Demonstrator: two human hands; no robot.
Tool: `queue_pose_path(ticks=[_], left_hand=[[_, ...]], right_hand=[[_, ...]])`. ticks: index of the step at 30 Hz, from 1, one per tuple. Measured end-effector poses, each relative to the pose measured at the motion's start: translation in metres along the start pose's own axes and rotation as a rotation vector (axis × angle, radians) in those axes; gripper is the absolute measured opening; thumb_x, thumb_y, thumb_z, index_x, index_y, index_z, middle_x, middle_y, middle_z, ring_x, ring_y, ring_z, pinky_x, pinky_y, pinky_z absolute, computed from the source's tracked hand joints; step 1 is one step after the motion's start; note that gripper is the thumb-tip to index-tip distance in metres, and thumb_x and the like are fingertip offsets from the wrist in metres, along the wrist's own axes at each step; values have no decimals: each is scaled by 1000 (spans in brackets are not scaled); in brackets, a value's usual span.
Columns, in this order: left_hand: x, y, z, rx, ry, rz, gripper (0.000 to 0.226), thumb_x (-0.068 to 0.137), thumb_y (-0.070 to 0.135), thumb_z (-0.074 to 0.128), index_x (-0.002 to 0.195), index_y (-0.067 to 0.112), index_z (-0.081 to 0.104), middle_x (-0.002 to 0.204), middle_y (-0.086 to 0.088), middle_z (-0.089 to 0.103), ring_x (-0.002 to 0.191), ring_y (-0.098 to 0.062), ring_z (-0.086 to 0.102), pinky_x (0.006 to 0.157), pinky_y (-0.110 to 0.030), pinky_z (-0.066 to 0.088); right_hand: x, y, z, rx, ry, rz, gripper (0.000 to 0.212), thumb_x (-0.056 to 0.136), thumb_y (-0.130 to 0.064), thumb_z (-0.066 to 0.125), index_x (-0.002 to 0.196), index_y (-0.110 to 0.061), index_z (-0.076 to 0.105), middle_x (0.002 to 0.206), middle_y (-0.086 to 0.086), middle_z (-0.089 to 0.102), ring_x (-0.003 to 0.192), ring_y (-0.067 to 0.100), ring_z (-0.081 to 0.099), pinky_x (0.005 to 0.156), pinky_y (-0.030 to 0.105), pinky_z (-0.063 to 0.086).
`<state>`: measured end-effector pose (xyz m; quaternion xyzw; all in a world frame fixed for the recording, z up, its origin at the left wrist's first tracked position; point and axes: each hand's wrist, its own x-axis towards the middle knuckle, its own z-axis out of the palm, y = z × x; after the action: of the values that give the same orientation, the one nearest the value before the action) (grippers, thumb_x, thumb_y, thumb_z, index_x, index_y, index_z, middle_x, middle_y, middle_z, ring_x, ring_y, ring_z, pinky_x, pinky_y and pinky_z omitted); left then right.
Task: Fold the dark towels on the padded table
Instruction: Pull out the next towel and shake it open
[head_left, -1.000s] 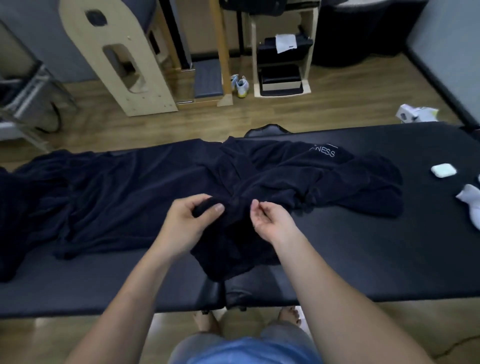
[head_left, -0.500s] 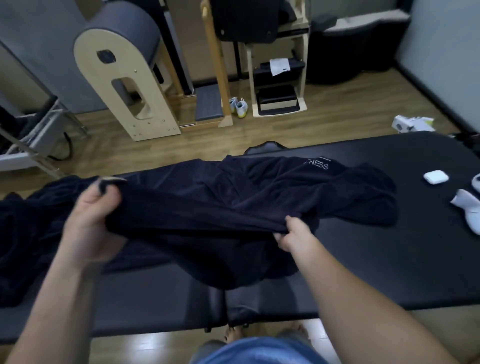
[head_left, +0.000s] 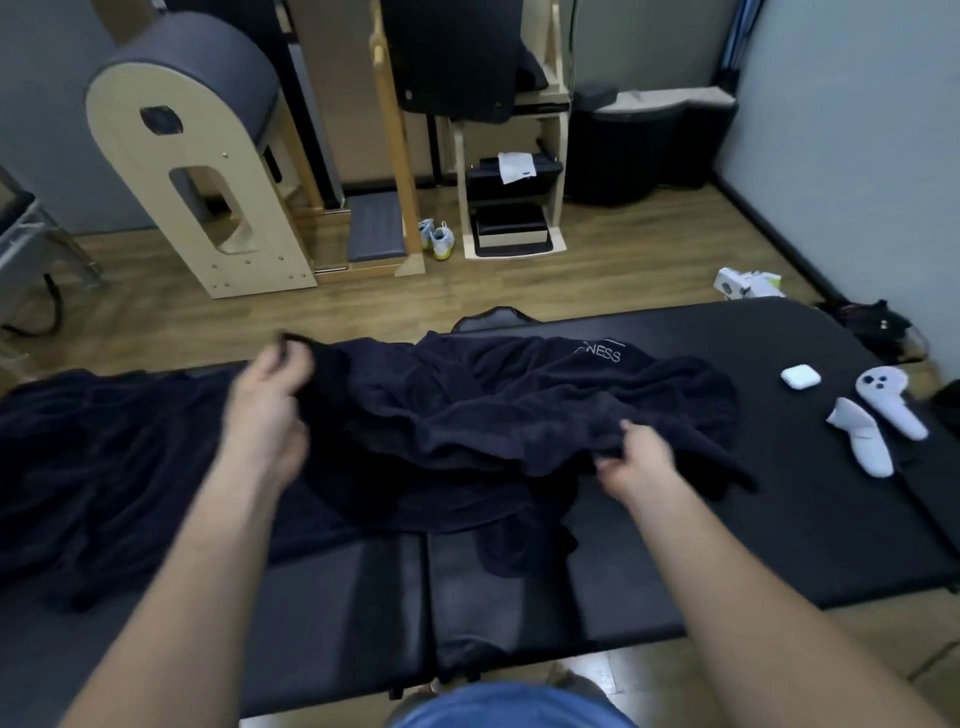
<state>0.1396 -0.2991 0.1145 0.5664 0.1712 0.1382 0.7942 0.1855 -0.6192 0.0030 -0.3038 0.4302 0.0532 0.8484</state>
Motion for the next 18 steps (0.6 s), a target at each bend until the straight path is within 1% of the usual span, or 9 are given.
queue_pose_path(ticks=[1,2,4,6,9,11,13,15,18], left_hand=[[-10,-26,23,156,-160,-61,18,96,15,59,84,17,72,95,-3,71,95,-22,64,89,-37,51],[-20,-52,36,279,-293,-130,13,94,11,61,88,14,72,97,-2,72,95,-20,65,88,-33,50],[-35,-101,55,479,-490,-177,11,90,8,67,94,12,76,108,0,72,101,-18,68,92,-30,50],[-43,-125,62,674,-560,-131,7,88,15,70,88,17,77,105,3,68,97,-15,66,89,-26,49],[-42,-134,60,937,-523,-66,9,89,25,70,82,30,74,91,11,67,86,-2,61,76,-13,42],[-42,-135,55,954,-592,-101,11,89,25,70,81,32,73,85,14,70,84,-1,63,77,-16,45],[-41,-130,54,980,-613,-85,11,89,23,70,80,28,74,81,11,73,79,-1,64,73,-14,43],[-35,-124,50,958,-537,-23,13,88,19,71,76,24,74,74,9,72,71,1,61,69,-14,42],[-27,-105,41,844,-539,-63,17,90,15,69,74,21,73,73,6,73,70,-1,63,72,-20,49]], right_hand=[[-14,24,15,4,-97,104,17,100,-11,47,91,-10,61,67,10,72,54,23,70,41,31,55],[-29,46,27,-38,-178,203,23,102,-17,46,93,-6,64,69,13,73,55,24,71,45,32,57],[-47,79,27,-150,-332,294,39,102,-30,42,103,-1,68,88,18,75,76,27,74,67,34,60],[-50,90,17,-275,-390,305,46,100,-38,41,116,-4,67,110,17,72,102,29,70,92,39,53],[-45,89,8,-553,-324,229,47,98,-47,39,121,-15,66,116,8,72,112,26,65,102,44,46],[-42,94,6,-686,-246,147,44,95,-49,43,122,-20,63,118,3,70,110,24,64,101,48,46],[-40,98,4,-704,-153,58,34,95,-42,48,113,-19,65,109,4,71,100,25,65,90,44,52],[-31,96,-5,-592,-28,48,20,96,-29,50,98,-16,65,95,8,70,86,26,65,68,36,54],[-7,75,-33,-261,95,148,13,100,-8,46,96,-5,58,76,15,67,72,25,61,47,32,55]])
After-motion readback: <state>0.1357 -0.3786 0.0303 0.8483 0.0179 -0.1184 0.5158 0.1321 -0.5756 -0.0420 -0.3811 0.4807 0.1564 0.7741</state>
